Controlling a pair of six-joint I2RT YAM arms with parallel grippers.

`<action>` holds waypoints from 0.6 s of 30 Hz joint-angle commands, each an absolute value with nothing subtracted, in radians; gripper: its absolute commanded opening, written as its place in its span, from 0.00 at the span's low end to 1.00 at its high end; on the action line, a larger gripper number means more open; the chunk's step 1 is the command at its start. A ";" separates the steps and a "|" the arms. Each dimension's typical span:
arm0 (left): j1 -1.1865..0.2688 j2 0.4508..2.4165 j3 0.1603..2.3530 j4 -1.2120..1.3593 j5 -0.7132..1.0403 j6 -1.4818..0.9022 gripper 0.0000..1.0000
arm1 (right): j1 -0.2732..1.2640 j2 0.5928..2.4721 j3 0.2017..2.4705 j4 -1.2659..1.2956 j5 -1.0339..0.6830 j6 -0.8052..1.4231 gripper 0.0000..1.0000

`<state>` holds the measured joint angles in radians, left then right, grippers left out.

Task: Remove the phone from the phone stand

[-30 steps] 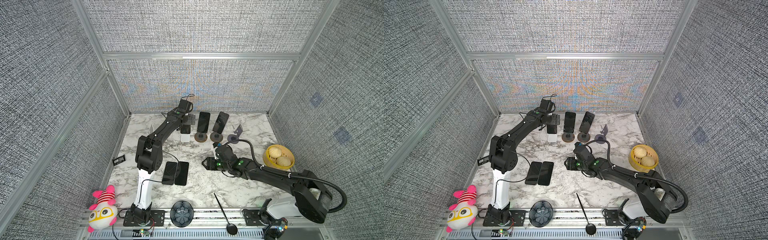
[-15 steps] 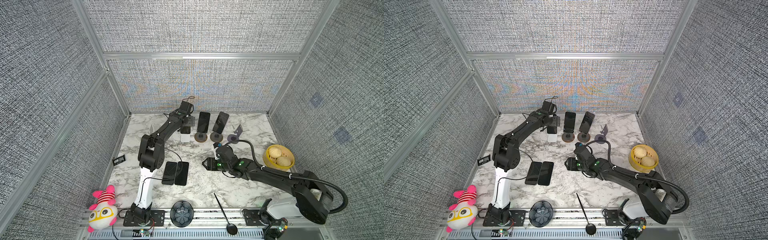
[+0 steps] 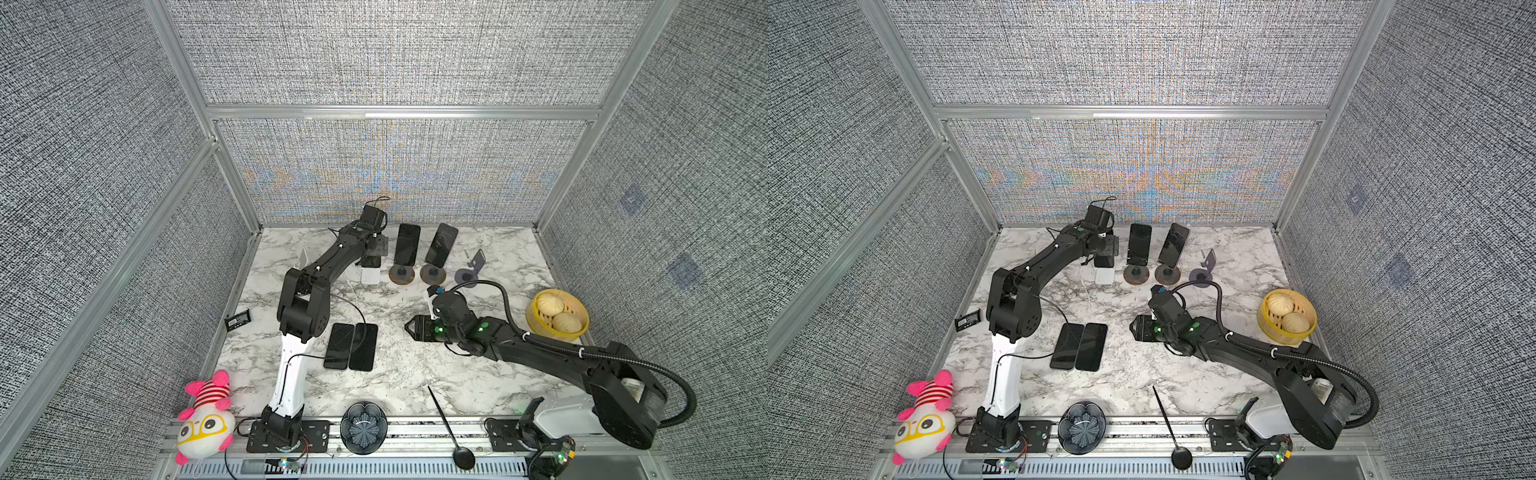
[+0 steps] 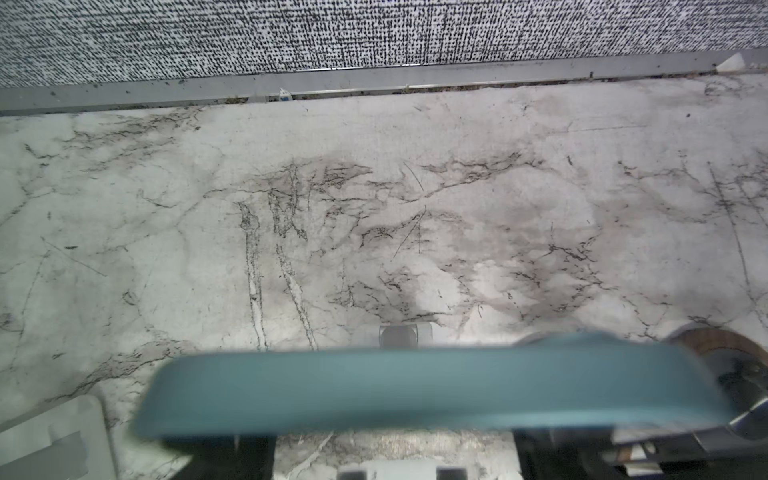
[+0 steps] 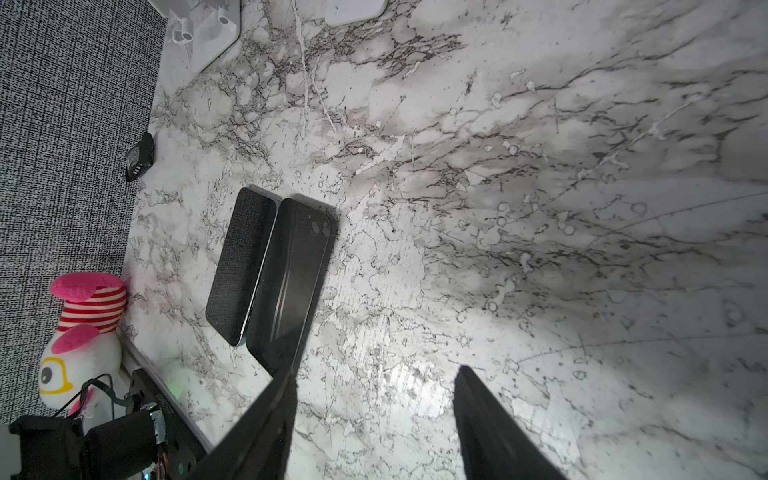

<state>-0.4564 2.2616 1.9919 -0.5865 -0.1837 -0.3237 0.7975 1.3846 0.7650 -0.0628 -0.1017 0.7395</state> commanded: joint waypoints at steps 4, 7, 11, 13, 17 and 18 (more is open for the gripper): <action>-0.457 2.292 2.036 -0.628 -0.185 -0.339 0.81 | 0.797 1.379 0.772 -0.055 -0.094 0.742 0.61; -0.456 2.291 2.037 -0.636 -0.187 -0.342 0.78 | 0.797 1.377 0.767 -0.055 -0.091 0.743 0.61; -0.456 2.276 2.033 -0.647 -0.209 -0.345 0.70 | 0.796 1.376 0.764 -0.054 -0.089 0.746 0.61; -0.456 2.265 2.028 -0.646 -0.215 -0.348 0.68 | 0.797 1.376 0.765 -0.054 -0.089 0.746 0.61; -0.457 2.251 2.029 -0.649 -0.215 -0.353 0.67 | 0.796 1.376 0.769 -0.054 -0.089 0.744 0.61; -0.457 2.249 2.031 -0.652 -0.216 -0.353 0.66 | 0.796 1.377 0.769 -0.054 -0.089 0.744 0.61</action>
